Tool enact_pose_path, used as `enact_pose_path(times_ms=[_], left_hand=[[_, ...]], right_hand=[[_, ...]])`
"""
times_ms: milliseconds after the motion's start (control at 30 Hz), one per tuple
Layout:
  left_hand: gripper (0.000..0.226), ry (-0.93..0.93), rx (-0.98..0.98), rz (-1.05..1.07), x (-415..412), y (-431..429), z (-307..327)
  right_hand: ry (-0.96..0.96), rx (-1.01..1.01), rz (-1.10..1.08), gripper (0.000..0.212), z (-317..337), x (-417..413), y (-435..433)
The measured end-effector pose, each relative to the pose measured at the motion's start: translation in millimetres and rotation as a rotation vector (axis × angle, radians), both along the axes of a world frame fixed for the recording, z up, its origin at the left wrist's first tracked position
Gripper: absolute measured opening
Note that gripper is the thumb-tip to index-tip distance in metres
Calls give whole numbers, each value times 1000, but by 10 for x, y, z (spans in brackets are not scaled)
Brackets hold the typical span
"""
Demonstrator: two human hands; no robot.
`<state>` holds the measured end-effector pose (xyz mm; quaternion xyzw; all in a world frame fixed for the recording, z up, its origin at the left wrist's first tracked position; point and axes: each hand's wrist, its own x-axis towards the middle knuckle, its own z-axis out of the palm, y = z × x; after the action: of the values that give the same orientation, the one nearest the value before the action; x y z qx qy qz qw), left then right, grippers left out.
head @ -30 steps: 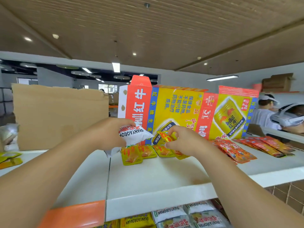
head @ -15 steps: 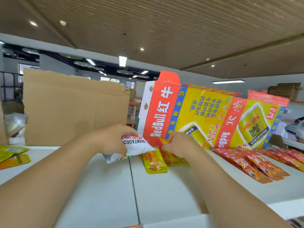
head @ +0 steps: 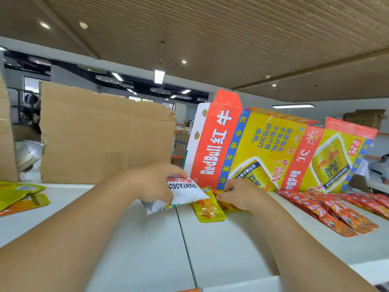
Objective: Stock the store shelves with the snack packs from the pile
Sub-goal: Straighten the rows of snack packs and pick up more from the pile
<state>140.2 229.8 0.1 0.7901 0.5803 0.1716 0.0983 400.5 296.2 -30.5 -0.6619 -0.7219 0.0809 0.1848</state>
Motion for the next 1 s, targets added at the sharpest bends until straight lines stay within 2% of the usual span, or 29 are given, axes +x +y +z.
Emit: enact_pose_path(times_ms=[167, 400, 633, 833, 1000], left_hand=[[64, -33, 0, 4, -16, -1, 5], [66, -20, -3, -7, 15, 2, -3], [65, 4, -13, -1, 29, -7, -13], [65, -9, -10, -1, 41, -14, -27], [63, -48, 15, -19, 83, -45, -15]], right_hand=[[-10, -17, 25, 36, -11, 30, -7], [3, 12, 31, 15, -15, 72, 24], [0, 0, 48, 16, -10, 89, 28], [94, 16, 35, 12, -8, 146, 78], [174, 114, 65, 9, 6, 161, 89]])
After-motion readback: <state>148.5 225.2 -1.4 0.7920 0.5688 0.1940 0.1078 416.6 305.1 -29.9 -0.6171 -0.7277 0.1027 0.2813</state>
